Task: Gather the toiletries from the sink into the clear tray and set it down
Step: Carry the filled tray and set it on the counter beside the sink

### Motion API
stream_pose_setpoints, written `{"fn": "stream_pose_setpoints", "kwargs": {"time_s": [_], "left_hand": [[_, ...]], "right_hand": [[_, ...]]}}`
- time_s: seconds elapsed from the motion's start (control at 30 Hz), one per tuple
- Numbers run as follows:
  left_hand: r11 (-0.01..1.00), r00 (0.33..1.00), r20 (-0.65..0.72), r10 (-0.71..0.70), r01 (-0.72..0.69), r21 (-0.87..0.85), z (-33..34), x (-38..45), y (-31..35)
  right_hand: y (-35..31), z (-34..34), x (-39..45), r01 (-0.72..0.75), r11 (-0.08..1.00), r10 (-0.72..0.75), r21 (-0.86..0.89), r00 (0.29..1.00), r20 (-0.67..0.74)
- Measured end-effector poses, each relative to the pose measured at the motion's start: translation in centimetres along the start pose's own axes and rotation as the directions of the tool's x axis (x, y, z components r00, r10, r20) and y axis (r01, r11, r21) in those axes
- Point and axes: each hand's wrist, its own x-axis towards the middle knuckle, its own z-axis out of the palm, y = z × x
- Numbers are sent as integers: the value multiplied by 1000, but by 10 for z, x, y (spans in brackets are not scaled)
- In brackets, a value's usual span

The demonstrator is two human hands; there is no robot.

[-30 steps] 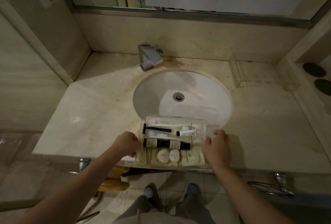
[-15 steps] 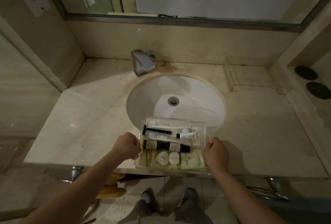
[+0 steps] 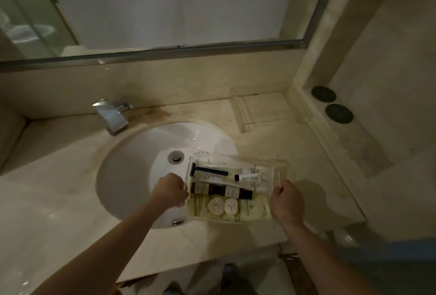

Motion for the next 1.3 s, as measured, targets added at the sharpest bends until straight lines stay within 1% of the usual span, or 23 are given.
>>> {"fn": "stream_pose_setpoints", "kwargs": {"time_s": [0.17, 0.47, 0.6, 0.7, 0.8, 0.87, 1.1, 1.17, 1.3], "left_hand": [[999, 999, 34, 35, -36, 36, 22, 28, 56], [995, 997, 44, 70, -72, 63, 54, 77, 125], [994, 994, 71, 78, -82, 68, 69, 92, 147], [988, 992, 79, 99, -108, 111, 84, 97, 156], [985, 991, 77, 113, -122, 124, 93, 98, 165], [984, 991, 61, 118, -125, 126, 95, 103, 169], [981, 991, -70, 112, -99, 165, 71, 117, 159], [976, 988, -103, 111, -89, 198, 63, 118, 150], [977, 984, -158, 83, -49, 206, 50, 117, 139]], "right_hand": [[18, -21, 46, -67, 998, 67, -9, 997, -32], [43, -39, 110, -137, 990, 138, 29, 989, -47], [52, -43, 132, -172, 984, 176, 54, 983, -61], [63, -46, 142, -207, 975, 213, 84, 975, -67], [69, -51, 147, -219, 974, 224, 61, 972, -77], [68, -52, 149, -216, 975, 220, 50, 973, -76], [43, -34, 155, -197, 971, 202, 134, 979, -26], [36, -27, 153, -171, 977, 173, 130, 985, -6], [22, -15, 150, -128, 982, 127, 140, 992, 22]]}}
